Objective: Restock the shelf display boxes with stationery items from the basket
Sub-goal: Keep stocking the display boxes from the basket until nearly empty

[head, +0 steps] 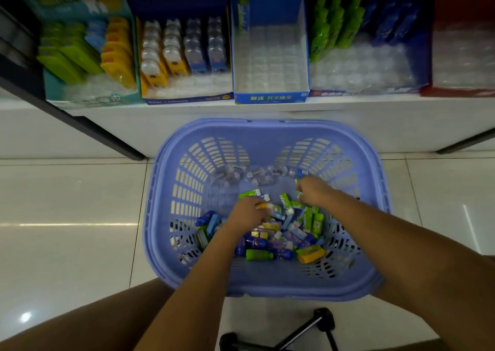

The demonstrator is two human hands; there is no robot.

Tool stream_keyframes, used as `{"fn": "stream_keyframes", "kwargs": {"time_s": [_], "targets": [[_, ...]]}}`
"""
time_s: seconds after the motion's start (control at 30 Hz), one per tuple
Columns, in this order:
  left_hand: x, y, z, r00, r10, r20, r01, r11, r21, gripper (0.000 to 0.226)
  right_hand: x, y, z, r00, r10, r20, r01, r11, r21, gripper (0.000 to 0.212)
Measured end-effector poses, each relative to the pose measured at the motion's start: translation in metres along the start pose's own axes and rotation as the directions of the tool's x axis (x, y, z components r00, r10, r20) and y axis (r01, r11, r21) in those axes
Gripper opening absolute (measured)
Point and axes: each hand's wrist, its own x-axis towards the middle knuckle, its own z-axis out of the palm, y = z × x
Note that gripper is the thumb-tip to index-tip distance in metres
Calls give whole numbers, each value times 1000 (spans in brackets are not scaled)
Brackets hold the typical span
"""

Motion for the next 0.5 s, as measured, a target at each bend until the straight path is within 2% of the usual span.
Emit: {"fn": "stream_keyframes", "kwargs": {"time_s": [0.07,0.13,0.2,0.3,0.37,0.43,0.5], "targets": [[-2,0,-3,999,-40,-23,39,998,-46,10,1,1,10,999,28,-29,-33,981,-190,8],[-4,1,-6,999,-30,-38,29,999,-38,16,3,0,21,997,1,-74,-27,938,-346,36],[-8,1,-10,998,-12,-56,9,999,-43,25,6,1,28,991,-33,-128,-20,918,-396,45],[-10,2,-16,996,6,-87,-15,995,-103,36,8,4,30,988,-44,-147,-20,913,-408,41],[-11,4,-22,993,14,-119,-34,985,-170,33,7,3,26,979,-25,-200,-29,965,-261,30],[-10,5,-30,988,-5,-155,-38,960,-277,28,3,-6,14,955,-12,-295,35,997,75,22],[-11,9,-40,981,-18,-191,-69,895,-440,28,-9,-25,-3,952,14,-307,131,886,445,15]]}}
